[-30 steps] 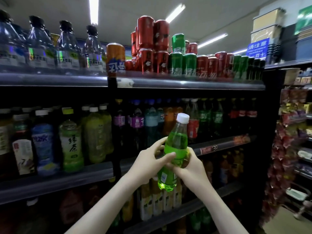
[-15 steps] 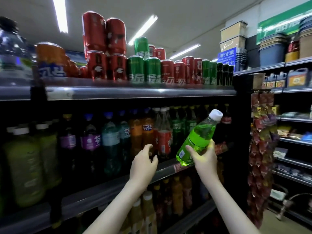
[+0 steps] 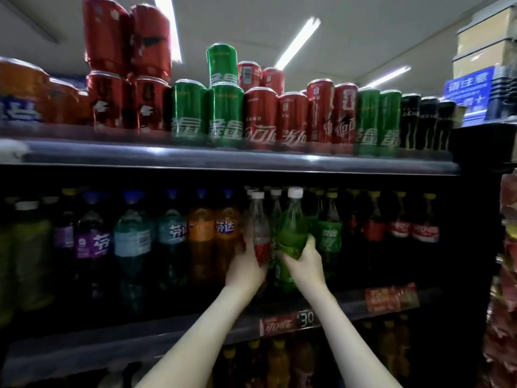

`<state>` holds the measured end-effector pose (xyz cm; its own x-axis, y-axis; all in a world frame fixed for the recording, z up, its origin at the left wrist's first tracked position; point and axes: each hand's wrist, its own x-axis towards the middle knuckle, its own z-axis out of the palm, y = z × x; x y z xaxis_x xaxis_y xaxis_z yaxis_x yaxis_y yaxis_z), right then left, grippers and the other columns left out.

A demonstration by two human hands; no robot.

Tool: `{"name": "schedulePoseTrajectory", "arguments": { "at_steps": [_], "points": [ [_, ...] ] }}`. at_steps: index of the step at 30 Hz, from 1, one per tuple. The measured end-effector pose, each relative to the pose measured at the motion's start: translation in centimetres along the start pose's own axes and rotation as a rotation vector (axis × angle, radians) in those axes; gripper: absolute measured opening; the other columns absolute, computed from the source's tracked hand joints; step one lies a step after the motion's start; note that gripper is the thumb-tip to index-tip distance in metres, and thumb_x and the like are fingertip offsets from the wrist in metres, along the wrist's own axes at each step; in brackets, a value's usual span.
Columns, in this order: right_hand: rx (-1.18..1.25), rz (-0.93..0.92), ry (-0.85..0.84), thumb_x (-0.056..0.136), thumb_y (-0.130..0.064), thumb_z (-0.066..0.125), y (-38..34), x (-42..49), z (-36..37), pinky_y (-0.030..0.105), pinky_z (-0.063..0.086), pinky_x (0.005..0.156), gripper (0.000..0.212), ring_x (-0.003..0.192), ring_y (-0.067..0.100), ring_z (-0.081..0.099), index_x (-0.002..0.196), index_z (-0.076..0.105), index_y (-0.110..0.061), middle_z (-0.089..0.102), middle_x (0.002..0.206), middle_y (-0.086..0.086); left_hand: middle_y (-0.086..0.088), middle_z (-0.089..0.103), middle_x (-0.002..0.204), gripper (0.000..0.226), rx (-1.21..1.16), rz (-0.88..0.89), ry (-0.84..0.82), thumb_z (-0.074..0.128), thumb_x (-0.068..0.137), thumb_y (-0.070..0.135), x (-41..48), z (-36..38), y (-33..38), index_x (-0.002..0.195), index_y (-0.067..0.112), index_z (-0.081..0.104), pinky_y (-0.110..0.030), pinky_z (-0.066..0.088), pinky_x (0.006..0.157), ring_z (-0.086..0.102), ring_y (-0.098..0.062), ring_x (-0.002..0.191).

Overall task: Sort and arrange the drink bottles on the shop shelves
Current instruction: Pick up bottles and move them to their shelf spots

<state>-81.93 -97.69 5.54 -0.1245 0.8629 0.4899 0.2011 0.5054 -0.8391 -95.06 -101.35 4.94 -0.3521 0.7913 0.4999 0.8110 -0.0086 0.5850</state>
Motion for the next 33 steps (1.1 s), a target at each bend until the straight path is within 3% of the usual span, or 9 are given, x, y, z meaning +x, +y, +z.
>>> {"name": "schedulePoseTrajectory", "arguments": {
  "at_steps": [5, 9, 13, 16, 18, 23, 25, 28, 33],
  "points": [
    [-0.079, 0.052, -0.09, 0.084, -0.026, 0.072, 2.2, 2.5, 1.3, 0.036, 0.051, 0.084, 0.065, 0.108, 0.032, 0.061, 0.138, 0.037, -0.015, 0.063, 0.117, 0.009, -0.018, 0.046, 0.128, 0.086, 0.012, -0.017, 0.073, 0.05, 0.094, 0.038, 0.6, 1.4, -0.2, 0.15, 0.033, -0.016, -0.037, 0.053, 0.077, 0.062, -0.033, 0.096],
    [-0.12, 0.062, -0.15, 0.086, -0.026, 0.071, 2.8, 3.2, 1.9, 0.03, 0.044, 0.079, 0.078, 0.116, 0.033, 0.057, 0.146, 0.025, -0.011, 0.056, 0.13, 0.012, -0.018, 0.044, 0.129, 0.095, 0.048, -0.034, 0.077, 0.056, 0.092, 0.035, 0.9, 1.6, -0.6, 0.148, 0.037, -0.02, -0.043, 0.054, 0.083, 0.061, -0.034, 0.1],
    [-0.061, 0.075, -0.167, 0.084, -0.015, 0.073, 3.5, 1.8, 2.3, 0.032, 0.045, 0.091, 0.085, 0.125, 0.03, 0.05, 0.15, 0.018, -0.013, 0.047, 0.141, 0.012, -0.018, 0.041, 0.135, 0.089, 0.115, 0.016, 0.069, 0.053, 0.094, 0.038, -0.2, 0.6, -0.1, 0.148, 0.038, -0.018, -0.038, 0.052, 0.075, 0.06, -0.033, 0.099],
    [-0.106, -0.053, 0.022, 0.083, -0.016, 0.072, 2.6, -0.6, 3.3, 0.04, 0.035, 0.11, 0.094, 0.139, 0.033, 0.032, 0.153, 0.01, -0.009, 0.03, 0.152, 0.018, -0.012, 0.036, 0.143, 0.078, 0.125, 0.142, 0.163, 0.052, 0.094, 0.035, -2.9, -1.8, -0.6, 0.152, 0.036, 0.0, -0.037, 0.051, 0.081, 0.052, -0.032, 0.117],
    [-0.124, -0.163, 0.101, 0.089, -0.019, 0.065, 0.7, -3.3, 4.5, 0.041, 0.027, 0.112, 0.086, 0.144, 0.031, 0.022, 0.154, 0.009, -0.011, 0.022, 0.155, 0.017, -0.005, 0.037, 0.145, 0.066, 0.077, 0.248, 0.267, 0.05, 0.095, 0.031, -5.5, -3.8, -1.7, 0.152, 0.034, 0.016, -0.035, 0.051, 0.088, 0.047, -0.023, 0.125],
    [-0.063, -0.445, 0.05, 0.086, -0.009, 0.068, -5.0, -10.0, 9.7, 0.027, 0.042, 0.093, 0.078, 0.117, 0.025, 0.047, 0.149, 0.022, -0.015, 0.042, 0.136, 0.013, -0.003, 0.056, 0.121, 0.041, 0.155, 0.424, 0.6, 0.052, 0.095, 0.019, -10.5, -10.9, -7.1, 0.135, 0.016, 0.05, -0.019, 0.052, 0.084, 0.059, -0.013, 0.106],
    [0.004, -0.433, -0.089, 0.088, -0.012, 0.066, -6.9, -12.1, 12.6, 0.015, 0.043, 0.077, 0.076, 0.098, 0.009, 0.049, 0.149, 0.022, -0.022, 0.041, 0.125, -0.003, -0.004, 0.057, 0.114, 0.038, 0.239, 0.399, 0.682, 0.052, 0.095, 0.017, -12.1, -14.6, -10.3, 0.133, 0.016, 0.05, -0.015, 0.05, 0.079, 0.059, -0.012, 0.096],
    [0.044, -0.431, -0.269, 0.09, -0.02, 0.063, -9.4, -15.3, 18.0, 0.015, 0.043, 0.075, 0.07, 0.101, -0.002, 0.047, 0.148, 0.024, -0.029, 0.038, 0.117, -0.019, -0.006, 0.051, 0.114, 0.042, 0.375, 0.28, 0.775, 0.054, 0.093, 0.016, -14.1, -20.2, -16.5, 0.134, 0.02, 0.047, -0.019, 0.05, 0.079, 0.057, -0.016, 0.097],
    [0.085, -0.326, -0.455, 0.093, -0.028, 0.059, -13.4, -19.0, 28.1, 0.014, 0.044, 0.079, 0.063, 0.107, -0.009, 0.045, 0.147, 0.026, -0.032, 0.038, 0.121, -0.023, -0.008, 0.032, 0.135, 0.061, 0.496, -0.028, 0.823, 0.068, 0.087, 0.015, -15.7, -30.2, -27.6, 0.14, 0.027, 0.039, -0.051, 0.05, 0.091, 0.038, -0.031, 0.12]
  ]
}}
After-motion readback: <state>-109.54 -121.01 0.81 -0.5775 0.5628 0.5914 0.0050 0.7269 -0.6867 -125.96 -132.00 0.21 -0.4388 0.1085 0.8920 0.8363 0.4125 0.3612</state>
